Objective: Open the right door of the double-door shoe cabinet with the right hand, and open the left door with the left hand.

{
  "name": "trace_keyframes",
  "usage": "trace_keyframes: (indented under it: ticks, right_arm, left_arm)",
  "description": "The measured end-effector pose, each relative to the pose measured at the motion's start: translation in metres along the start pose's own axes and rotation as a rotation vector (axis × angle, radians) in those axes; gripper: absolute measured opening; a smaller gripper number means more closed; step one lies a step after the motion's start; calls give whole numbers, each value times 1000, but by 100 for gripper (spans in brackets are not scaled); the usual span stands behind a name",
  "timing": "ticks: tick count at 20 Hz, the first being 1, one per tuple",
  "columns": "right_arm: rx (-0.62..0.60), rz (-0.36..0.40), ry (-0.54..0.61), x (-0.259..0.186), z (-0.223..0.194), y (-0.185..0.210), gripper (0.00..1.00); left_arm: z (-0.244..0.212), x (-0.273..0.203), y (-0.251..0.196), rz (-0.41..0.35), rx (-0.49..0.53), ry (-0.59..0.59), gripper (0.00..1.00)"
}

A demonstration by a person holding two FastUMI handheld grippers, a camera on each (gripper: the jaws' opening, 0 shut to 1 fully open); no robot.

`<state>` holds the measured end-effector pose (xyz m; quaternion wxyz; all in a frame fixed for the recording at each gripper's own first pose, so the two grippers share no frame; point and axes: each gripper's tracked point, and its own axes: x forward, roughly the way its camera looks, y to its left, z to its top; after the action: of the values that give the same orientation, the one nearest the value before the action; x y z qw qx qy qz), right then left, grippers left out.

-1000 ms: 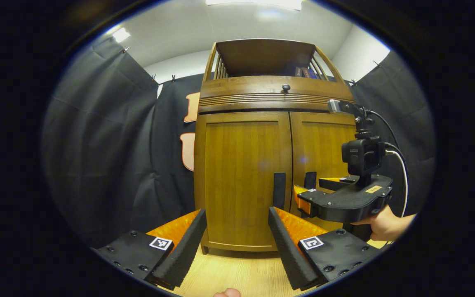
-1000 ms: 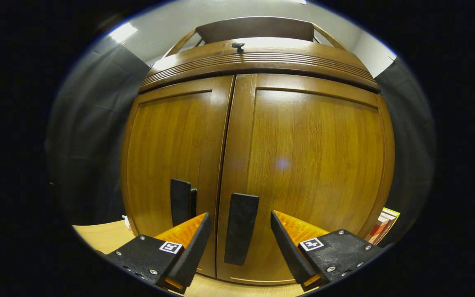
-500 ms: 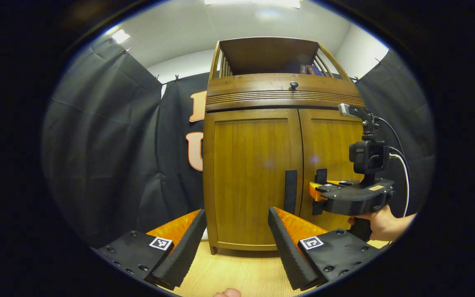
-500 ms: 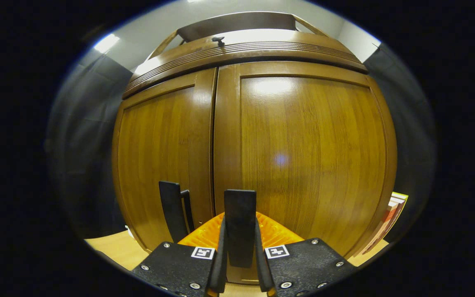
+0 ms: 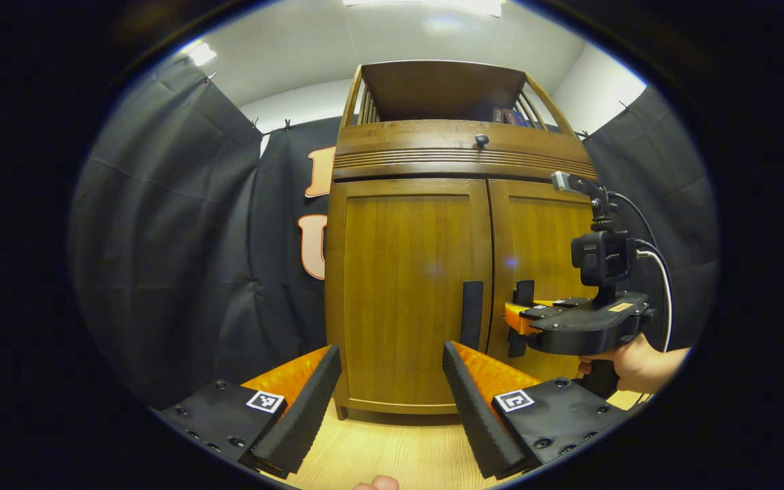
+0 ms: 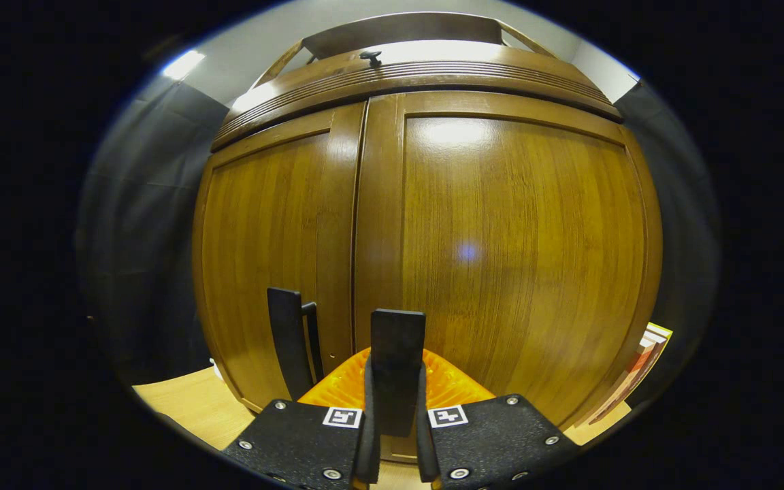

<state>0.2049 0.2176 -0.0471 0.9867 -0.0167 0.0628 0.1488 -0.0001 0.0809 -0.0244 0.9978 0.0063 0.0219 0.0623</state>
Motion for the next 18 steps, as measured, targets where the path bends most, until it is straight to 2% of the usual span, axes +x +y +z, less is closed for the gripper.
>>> trace_keyframes:
  ticks: [1,2,5,9,10,12,14,16,18]
  right_arm:
    - [-4,11,-5,-7,2,1,19]
    - [-9,23,-11,-15,1,2,22]
    - [-3,60,3,-36,0,3,22]
    - [14,94,20,-60,1,2,22]
    - [23,110,26,-65,1,2,24]
    - [46,130,33,-83,0,1,22]
    - [30,133,35,-100,-2,-5,21]
    - [24,144,58,-118,-3,-11,18]
    - [35,157,69,-135,-1,-19,21]
  left_arm:
    - [1,-2,-1,5,3,-3,94]
    - [0,-2,-3,9,4,-1,96]
    - [-1,-7,-11,0,-11,4,99]
    - [-2,-13,-12,5,-11,9,94]
    - [-2,-13,-11,10,-16,9,96]
    - [-3,-14,-13,10,-28,13,94]
    - [-3,-15,-14,3,-30,18,99]
    - [-3,-17,-15,-3,-17,24,98]
    - [3,-17,-18,-4,4,13,96]
